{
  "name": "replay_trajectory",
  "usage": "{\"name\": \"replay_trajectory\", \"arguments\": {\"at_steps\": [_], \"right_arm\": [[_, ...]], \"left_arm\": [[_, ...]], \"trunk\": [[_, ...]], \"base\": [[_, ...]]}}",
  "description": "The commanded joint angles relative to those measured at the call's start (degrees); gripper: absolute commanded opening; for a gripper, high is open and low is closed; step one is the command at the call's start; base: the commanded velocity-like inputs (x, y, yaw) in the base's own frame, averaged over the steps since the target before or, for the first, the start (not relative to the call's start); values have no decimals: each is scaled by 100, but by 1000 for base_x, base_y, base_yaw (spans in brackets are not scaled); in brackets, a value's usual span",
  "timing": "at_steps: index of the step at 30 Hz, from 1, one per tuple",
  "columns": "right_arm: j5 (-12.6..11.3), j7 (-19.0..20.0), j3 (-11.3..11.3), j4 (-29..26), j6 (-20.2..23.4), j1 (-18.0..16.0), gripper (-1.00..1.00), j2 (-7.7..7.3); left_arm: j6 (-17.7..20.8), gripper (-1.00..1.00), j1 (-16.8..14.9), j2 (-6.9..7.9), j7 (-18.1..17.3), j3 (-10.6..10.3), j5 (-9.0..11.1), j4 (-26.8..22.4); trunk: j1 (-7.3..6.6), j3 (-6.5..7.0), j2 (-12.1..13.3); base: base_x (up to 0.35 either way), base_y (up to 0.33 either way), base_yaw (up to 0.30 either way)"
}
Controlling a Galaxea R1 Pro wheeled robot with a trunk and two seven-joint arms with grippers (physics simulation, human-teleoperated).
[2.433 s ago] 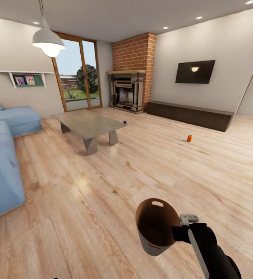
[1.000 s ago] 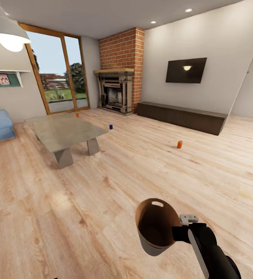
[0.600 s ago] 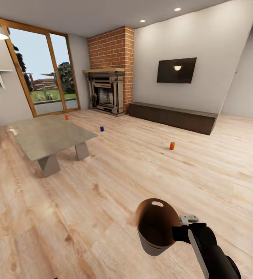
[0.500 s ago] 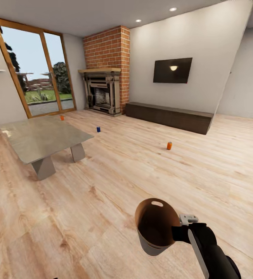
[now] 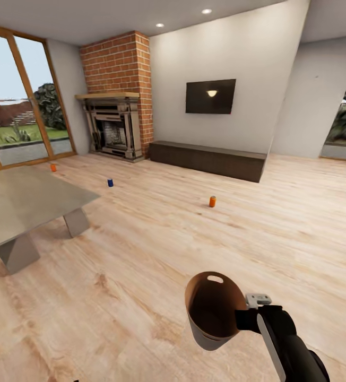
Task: Put the three can of soda from the living room inside the tash can in the kitchen.
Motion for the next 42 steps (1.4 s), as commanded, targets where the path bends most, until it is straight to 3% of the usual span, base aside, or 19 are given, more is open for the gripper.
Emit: {"name": "replay_trajectory", "arguments": {"at_steps": [1,42], "right_arm": [[-94,1,3,-2,-1,-2,-100,0],[-94,1,3,-2,-1,-2,-100,6]], "left_arm": [[0,100,0,0,0,0,0,0],[4,100,0,-1,0,0,0,0]], "trunk": [[0,1,0],[0,1,0]], "base": [[343,0,-247],[343,-5,-258]]}}
